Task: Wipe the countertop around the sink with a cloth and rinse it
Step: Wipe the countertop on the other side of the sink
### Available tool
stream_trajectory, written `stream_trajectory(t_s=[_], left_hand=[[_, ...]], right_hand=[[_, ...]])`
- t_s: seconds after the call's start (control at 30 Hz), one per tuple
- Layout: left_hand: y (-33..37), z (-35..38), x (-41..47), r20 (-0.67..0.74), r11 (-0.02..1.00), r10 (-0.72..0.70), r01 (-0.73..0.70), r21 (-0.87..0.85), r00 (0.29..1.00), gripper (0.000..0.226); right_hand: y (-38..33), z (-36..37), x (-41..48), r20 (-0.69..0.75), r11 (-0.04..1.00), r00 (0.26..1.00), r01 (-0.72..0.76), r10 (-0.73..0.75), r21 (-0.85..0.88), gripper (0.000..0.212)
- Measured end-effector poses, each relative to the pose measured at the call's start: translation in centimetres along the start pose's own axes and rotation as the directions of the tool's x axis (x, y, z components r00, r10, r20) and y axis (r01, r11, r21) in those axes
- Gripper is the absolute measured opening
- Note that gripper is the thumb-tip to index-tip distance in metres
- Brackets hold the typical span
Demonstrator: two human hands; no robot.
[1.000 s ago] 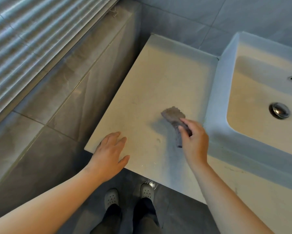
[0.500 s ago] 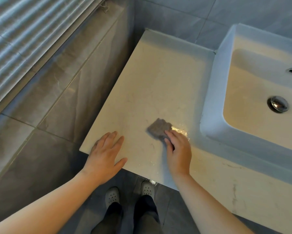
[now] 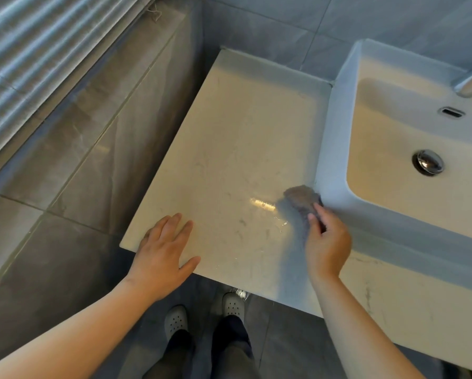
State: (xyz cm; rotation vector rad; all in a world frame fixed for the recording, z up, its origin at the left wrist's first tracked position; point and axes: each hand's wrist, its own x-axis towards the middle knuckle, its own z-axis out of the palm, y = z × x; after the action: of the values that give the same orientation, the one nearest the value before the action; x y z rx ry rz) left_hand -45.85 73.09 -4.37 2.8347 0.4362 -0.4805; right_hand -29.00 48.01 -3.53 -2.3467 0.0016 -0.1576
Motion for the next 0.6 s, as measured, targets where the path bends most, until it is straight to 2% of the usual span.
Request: stream_trajectory(t_s=[0.07,0.13,0.33,0.5,0.6], left_hand=[[0.1,-0.1,0.0,0.000,1.000,0.004,-0.004,0.011,1.000,0.087],[0.0,-0.1,0.0,0.009,1.000,0.006,-0.006,0.019,1.000,0.088],[-0.1,0.0,0.1,0.010,0.999,0.015,-0.015,0.030,1.000,0.088],[-0.1,0.0,0.0,0.017,0.999,0.017,-0.017,0.033,1.000,0.089],[-0.2,-0.1,0.1,0.030,0.999,0.029,-0.031,0.042,0.999,0.091]], right_hand=[[1.2,0.6,1.0,0.016,0.996,1.000,-0.025,0.026,-0.080,0.027],[1.6,1.7,1.1,0.031,0.990,0.999,0.015,-0.011,-0.141,0.028],[0.7,4.0,-0.1,-0.009,0.980,0.999,0.039,-0.042,-0.195,0.032],[-0.2,4.2,-2.3,0.133,0.974,0.975,0.193,-0.177,-0.117,0.030],[-1.1,4.0,-4.5,0.257,0.961,0.933,0.271,-0.251,-0.047,0.028]])
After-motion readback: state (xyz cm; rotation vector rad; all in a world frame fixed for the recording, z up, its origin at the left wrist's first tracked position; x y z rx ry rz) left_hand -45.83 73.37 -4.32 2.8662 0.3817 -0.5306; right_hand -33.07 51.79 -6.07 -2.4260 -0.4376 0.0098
